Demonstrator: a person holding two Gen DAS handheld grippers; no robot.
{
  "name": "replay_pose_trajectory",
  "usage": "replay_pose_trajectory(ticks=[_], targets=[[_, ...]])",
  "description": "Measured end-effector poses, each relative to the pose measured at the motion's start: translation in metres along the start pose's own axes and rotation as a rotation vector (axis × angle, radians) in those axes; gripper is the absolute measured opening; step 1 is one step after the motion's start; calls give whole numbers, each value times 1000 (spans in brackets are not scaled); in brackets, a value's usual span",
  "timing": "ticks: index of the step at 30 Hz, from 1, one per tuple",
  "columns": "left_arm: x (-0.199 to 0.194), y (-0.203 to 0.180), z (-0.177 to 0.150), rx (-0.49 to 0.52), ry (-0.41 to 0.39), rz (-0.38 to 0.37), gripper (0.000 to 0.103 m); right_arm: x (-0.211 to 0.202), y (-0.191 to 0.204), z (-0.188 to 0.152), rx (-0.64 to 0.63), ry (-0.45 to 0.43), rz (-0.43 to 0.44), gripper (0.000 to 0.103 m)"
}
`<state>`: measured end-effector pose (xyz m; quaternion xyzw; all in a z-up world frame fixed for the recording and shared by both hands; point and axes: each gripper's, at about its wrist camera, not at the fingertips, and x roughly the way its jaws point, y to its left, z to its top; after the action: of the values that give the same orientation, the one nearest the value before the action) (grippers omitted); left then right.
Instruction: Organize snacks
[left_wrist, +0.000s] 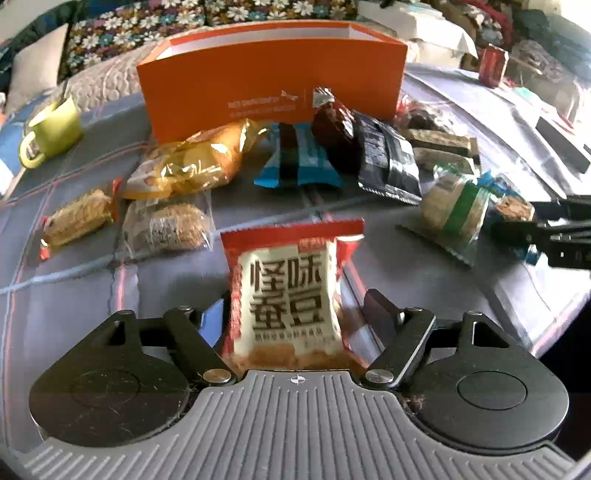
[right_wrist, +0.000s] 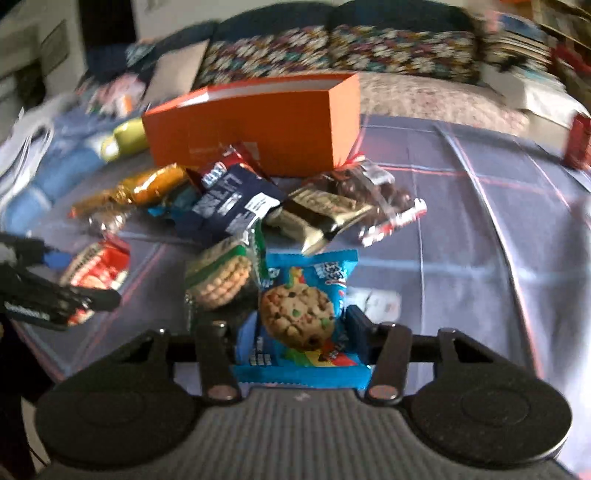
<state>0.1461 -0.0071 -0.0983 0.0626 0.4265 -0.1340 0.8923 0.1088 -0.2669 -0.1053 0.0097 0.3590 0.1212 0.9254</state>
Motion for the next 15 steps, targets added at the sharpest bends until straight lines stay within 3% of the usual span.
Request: replay_pose_trajectory(ticks=[2, 4, 6, 10, 15], targets=[[-3, -1, -5, 0, -5, -1, 58, -2, 7, -6, -1, -28, -24, 66], [-5, -2, -7, -2, -2, 5, 62, 2, 15, -6, -8, -32, -17, 88], [-5, -2, -9, -11, 2, 12, 69, 10, 23, -7, -27, -30, -32, 102], [-4, -6, -12, -29, 17, 37, 82, 13, 32, -9, -64, -39, -89, 102], [-1, -10, -10, -33, 17, 33, 83, 11, 28, -14, -67, -65, -88, 102]])
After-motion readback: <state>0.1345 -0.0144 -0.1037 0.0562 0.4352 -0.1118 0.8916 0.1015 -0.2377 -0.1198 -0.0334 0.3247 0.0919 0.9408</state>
